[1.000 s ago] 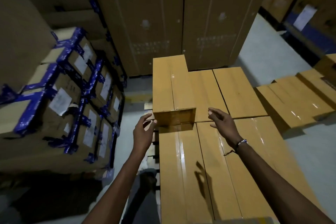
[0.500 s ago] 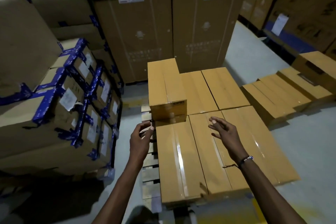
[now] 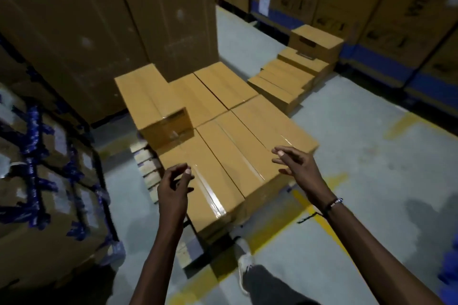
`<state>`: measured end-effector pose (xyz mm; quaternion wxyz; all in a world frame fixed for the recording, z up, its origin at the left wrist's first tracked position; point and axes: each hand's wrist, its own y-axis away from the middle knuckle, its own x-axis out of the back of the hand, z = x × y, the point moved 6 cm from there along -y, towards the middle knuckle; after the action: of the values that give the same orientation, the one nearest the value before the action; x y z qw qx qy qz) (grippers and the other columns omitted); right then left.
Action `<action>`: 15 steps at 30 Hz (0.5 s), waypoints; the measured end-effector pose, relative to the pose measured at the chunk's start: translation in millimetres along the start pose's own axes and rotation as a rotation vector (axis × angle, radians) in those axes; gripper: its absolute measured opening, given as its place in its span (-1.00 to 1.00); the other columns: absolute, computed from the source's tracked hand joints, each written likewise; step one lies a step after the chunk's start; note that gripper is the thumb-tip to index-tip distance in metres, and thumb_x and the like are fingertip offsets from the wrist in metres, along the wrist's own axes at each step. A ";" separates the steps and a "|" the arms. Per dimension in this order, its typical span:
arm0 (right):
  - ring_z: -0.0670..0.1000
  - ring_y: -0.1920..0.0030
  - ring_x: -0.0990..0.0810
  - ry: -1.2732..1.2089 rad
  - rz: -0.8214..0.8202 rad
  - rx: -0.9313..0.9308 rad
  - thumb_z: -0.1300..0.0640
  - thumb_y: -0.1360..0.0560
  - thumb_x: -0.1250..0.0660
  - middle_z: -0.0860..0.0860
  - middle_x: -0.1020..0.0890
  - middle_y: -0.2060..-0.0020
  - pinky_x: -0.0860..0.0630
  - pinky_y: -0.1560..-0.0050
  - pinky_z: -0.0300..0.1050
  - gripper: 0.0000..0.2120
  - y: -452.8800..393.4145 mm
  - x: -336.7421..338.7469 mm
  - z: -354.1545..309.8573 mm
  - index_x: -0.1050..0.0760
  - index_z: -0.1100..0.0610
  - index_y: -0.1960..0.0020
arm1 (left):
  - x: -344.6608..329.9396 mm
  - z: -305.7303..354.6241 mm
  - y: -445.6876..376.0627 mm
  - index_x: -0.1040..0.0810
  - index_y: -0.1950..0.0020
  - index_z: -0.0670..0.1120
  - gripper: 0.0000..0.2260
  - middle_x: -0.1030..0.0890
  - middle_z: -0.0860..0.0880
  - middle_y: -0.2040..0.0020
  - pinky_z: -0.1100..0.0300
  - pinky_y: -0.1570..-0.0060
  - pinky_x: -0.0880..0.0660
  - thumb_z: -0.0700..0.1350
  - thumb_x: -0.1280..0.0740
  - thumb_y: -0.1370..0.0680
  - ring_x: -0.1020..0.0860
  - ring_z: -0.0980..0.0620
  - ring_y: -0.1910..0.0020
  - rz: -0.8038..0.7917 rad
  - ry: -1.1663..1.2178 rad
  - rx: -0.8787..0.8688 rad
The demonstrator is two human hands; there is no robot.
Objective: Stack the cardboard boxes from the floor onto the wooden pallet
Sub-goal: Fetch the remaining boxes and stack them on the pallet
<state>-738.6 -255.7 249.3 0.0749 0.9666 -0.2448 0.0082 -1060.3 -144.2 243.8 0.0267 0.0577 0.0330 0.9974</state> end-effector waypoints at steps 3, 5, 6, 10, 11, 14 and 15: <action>0.00 -0.16 -0.70 -0.020 0.084 -0.010 0.05 -0.66 -0.34 -0.05 -0.71 -0.17 -0.62 -0.19 0.11 -0.77 39.4 39.2 5.8 -0.63 0.07 -0.27 | -35.8 -0.1 33.9 -0.63 -0.24 -0.02 -0.83 -0.69 0.07 -0.10 0.12 0.06 -0.62 -0.05 -0.39 -0.66 -0.68 0.10 -0.05 -0.098 0.035 0.029; 0.01 -0.15 -0.71 -0.029 0.145 -0.022 0.07 -0.67 -0.33 -0.04 -0.72 -0.15 -0.64 -0.16 0.12 -0.77 59.2 66.6 11.6 -0.63 0.10 -0.27 | -62.3 1.2 52.5 -0.63 -0.22 -0.01 -0.84 -0.71 0.09 -0.06 0.11 0.07 -0.62 -0.05 -0.40 -0.65 -0.69 0.06 -0.05 -0.158 0.049 0.043; 0.01 -0.14 -0.71 -0.033 0.172 -0.027 0.08 -0.67 -0.32 -0.05 -0.72 -0.15 -0.65 -0.13 0.12 -0.77 67.7 80.6 14.8 -0.63 0.10 -0.27 | -76.0 1.3 60.6 -0.64 -0.21 -0.01 -0.85 -0.71 0.08 -0.05 0.10 0.08 -0.61 -0.05 -0.40 -0.65 -0.69 0.04 -0.04 -0.183 0.052 0.051; 0.00 -0.13 -0.71 -0.067 0.272 -0.036 0.08 -0.67 -0.32 -0.08 -0.73 -0.13 -0.66 0.00 -0.08 -0.79 92.5 138.9 25.0 -0.63 0.07 -0.26 | -134.0 4.6 83.9 -0.64 -0.19 0.01 -0.88 -0.72 0.02 -0.06 0.06 0.06 -0.61 -0.07 -0.38 -0.67 -0.69 0.00 -0.04 -0.261 0.045 0.061; -0.01 -0.13 -0.70 -0.082 0.294 -0.041 0.07 -0.67 -0.31 -0.09 -0.72 -0.13 -0.65 -0.01 -0.08 -0.80 96.4 154.3 28.4 -0.63 0.05 -0.25 | -148.8 5.7 87.5 -0.64 -0.19 0.00 -0.88 -0.72 0.01 -0.07 0.05 0.05 -0.60 -0.07 -0.38 -0.67 -0.68 -0.01 -0.04 -0.275 0.040 0.060; -0.02 -0.15 -0.70 -0.120 0.349 -0.059 0.07 -0.67 -0.32 -0.09 -0.72 -0.14 -0.63 -0.07 0.01 -0.81 97.7 202.4 37.9 -0.63 0.01 -0.24 | -195.3 10.3 93.1 -0.63 -0.20 -0.02 -0.87 -0.71 0.02 -0.08 0.03 0.03 -0.61 -0.07 -0.37 -0.68 -0.68 -0.01 -0.05 -0.299 0.018 0.047; -0.01 -0.14 -0.70 -0.133 0.365 -0.063 0.06 -0.67 -0.32 -0.09 -0.72 -0.13 -0.63 -0.07 0.02 -0.81 95.7 219.3 40.8 -0.64 0.02 -0.23 | -211.8 12.3 93.9 -0.63 -0.19 -0.02 -0.87 -0.71 0.02 -0.08 0.02 0.02 -0.61 -0.07 -0.37 -0.67 -0.68 -0.01 -0.05 -0.299 0.015 0.041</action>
<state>-591.9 -448.4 234.0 0.0861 0.9018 -0.4205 -0.0500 -853.4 -249.1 238.5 0.1737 0.0454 0.0619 0.9818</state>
